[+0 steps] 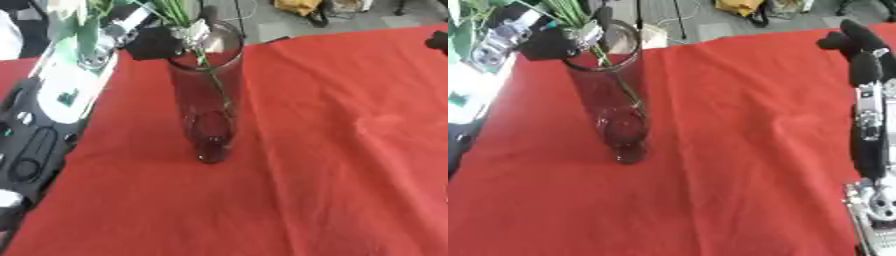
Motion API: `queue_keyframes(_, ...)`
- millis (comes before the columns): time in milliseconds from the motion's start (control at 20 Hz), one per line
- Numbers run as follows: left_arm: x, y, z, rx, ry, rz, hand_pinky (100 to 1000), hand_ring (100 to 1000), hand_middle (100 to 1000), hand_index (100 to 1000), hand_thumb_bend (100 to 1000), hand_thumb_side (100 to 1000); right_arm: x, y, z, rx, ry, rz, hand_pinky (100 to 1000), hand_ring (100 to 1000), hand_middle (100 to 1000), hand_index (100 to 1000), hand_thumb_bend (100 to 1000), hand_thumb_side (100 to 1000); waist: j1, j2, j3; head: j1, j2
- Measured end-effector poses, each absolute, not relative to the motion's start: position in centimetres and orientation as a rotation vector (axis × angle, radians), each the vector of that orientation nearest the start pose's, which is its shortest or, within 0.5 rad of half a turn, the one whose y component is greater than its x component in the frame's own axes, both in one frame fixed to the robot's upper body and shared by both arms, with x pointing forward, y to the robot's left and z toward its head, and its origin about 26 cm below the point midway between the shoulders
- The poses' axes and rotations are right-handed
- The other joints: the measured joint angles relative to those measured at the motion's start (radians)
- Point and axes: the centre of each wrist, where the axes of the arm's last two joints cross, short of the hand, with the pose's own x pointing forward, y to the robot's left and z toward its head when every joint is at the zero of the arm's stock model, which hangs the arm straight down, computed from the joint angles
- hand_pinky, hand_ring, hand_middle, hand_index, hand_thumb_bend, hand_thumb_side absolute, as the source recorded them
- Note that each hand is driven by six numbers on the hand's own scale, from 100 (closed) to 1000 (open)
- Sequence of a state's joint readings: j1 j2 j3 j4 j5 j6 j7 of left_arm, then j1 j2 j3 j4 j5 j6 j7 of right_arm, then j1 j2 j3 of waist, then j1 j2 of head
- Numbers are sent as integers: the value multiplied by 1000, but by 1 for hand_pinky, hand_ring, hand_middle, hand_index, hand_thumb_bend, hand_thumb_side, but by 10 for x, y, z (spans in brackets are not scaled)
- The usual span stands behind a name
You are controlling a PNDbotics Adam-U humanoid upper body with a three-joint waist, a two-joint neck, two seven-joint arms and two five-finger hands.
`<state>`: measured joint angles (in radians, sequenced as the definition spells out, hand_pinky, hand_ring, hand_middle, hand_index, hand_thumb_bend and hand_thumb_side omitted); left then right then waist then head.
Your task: Arrange flowers into the vase.
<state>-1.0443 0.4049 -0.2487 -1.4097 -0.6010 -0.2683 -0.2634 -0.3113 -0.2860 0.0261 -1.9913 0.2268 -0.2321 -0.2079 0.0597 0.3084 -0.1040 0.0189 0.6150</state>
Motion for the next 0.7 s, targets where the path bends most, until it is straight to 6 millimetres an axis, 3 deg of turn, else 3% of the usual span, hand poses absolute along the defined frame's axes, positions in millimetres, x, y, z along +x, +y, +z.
queue_keyframes(150, 418, 170, 322, -898, 2774, 1865, 608, 784, 792, 869, 100, 1000, 302, -246, 196, -395, -2551, 290, 969, 887, 708, 898, 100, 991, 0, -1, 0, 0, 0)
queue_keyframes(450, 419, 172, 324, -899, 2748, 1957, 681, 845, 852, 932, 100, 1000, 301, -245, 195, -393, -2544, 296, 970, 888, 708, 898, 100, 992, 0, -9, 2, 0, 0)
queue_keyframes(700, 419, 175, 331, -869, 2747, 2012, 806, 941, 925, 998, 100, 1000, 301, -245, 195, -392, -2540, 299, 970, 888, 707, 898, 100, 993, 0, -12, 2, 1, 0)
